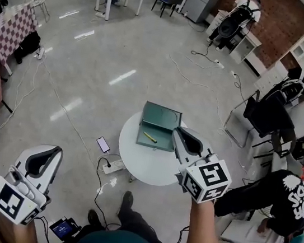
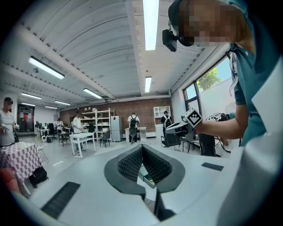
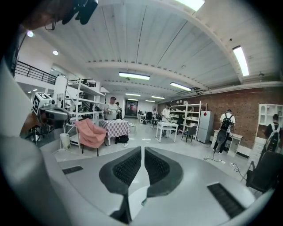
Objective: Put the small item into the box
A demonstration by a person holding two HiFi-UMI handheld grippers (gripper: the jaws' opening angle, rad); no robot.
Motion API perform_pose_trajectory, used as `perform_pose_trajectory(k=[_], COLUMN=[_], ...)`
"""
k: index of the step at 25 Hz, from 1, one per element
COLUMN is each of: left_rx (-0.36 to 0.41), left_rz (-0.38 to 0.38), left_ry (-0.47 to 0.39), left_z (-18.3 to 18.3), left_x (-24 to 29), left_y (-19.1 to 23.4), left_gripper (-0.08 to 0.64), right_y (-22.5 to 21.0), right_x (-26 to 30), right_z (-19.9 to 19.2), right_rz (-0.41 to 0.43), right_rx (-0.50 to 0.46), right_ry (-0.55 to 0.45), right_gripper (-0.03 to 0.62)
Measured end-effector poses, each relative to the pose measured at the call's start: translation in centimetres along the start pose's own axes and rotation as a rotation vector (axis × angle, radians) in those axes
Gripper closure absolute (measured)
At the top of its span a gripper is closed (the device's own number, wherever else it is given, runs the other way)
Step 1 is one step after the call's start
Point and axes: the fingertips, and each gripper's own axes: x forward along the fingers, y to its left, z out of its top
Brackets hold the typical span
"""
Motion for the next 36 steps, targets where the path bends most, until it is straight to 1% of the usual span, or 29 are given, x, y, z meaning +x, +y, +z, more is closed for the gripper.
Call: perform_pose_trajectory(k=[4,9,13,16,22,29,36], left_rx=[0.018,0.032,0.039,0.044,0.044,0.04,0.04], left_rz=[-0.012,-0.022,-0.033,-0.038,-0.038,-0.042,-0.048], left_ry=[-0.027,-0.045,-0.054,-0.064,-0.074,-0.081,-0.085], left_z=[1.3,2.7,3.1,3.4,3.9,3.4,2.8], left_x=[-1.9,-4.2,-5.7,-6.7,-9.4,-11.4,-13.3], left_y=[-0.6,-1.4,-1.9,-1.9,-1.7,-2.0,-3.4], left_gripper=[0.541,0.541,0.541,0.541,0.541,0.541,0.541], right_y=[2.4,6.0,8.8,10.3,12.7,14.5,16.0], right_x=[-4.4,-9.3,-12.3,-13.7,-15.4,-16.3,-17.8], right_z=[3.7,7.2,8.8,9.6,10.2,9.9,8.8], right_rz=[-0.006,0.001,-0.002,-0.009,-0.015,-0.023,-0.027], right_rx=[0.004,0.0,-0.033,-0.037,-0.035,-0.035,-0.032], right_ry=[-0.086,-0.159,-0.19,-0.203,-0.195,-0.186,-0.175], right_gripper=[0.543,0.548,0.555,0.555,0.555,0.555,0.555])
